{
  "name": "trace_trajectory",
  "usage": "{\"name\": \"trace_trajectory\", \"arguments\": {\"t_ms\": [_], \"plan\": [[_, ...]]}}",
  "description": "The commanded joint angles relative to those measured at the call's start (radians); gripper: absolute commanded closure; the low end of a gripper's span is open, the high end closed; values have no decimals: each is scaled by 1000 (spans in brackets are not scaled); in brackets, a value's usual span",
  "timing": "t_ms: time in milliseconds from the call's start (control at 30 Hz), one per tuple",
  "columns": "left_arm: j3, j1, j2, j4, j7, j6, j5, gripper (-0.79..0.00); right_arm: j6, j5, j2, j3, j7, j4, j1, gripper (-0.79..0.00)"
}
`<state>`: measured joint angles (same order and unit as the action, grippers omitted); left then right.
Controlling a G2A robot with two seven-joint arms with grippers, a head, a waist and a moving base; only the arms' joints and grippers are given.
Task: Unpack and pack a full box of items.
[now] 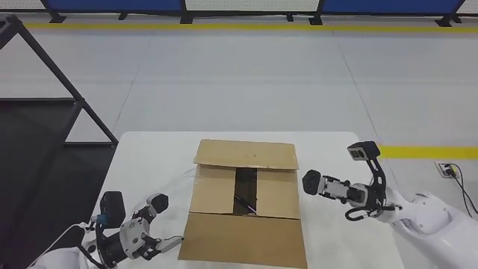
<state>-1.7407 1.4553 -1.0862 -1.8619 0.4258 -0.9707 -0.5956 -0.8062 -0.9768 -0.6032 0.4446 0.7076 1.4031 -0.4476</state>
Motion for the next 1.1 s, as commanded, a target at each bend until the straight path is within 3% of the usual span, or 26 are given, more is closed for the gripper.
{"name": "trace_trajectory", "arguments": {"t_ms": [0,267,700,1067], "plan": [[-8,9,2,1,-17,1,-3,-785,83,-26,-22,-3,-25,-27,3,-785],[-15,28,9,14,-45,10,-14,-785,344,-73,-95,-14,18,-150,30,-785],[-11,29,10,10,-46,21,-17,-785,366,-65,-99,-7,-10,-135,20,-785],[-1,44,15,6,-90,47,-45,-785,449,-93,-160,46,17,-148,22,-785]]}}
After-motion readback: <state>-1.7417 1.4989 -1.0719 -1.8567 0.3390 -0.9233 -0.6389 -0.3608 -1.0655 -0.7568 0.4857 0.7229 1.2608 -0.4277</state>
